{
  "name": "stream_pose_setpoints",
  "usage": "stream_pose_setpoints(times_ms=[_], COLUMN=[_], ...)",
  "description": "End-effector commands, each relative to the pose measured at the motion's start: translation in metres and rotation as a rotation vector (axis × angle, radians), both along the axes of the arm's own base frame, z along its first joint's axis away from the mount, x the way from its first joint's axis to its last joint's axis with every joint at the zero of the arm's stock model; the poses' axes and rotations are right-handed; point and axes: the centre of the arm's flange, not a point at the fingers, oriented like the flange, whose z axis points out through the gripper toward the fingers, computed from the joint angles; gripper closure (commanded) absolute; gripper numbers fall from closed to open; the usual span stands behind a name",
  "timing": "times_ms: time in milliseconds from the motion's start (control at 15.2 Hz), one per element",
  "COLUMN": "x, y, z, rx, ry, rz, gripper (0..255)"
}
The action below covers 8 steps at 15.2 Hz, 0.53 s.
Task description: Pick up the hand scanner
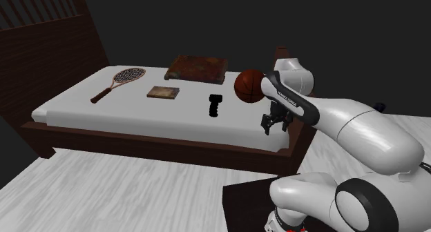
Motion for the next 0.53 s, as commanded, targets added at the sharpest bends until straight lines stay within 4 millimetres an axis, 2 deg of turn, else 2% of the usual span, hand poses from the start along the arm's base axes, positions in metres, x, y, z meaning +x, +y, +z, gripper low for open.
stream_pose_setpoints(times_ms=[0,462], x=[0.000,0.085], y=[0.000,0.020], z=[0.000,-0.002], rx=[0.000,0.017], ry=[0.000,-0.040], rz=[0.000,0.197], gripper=[0,0])
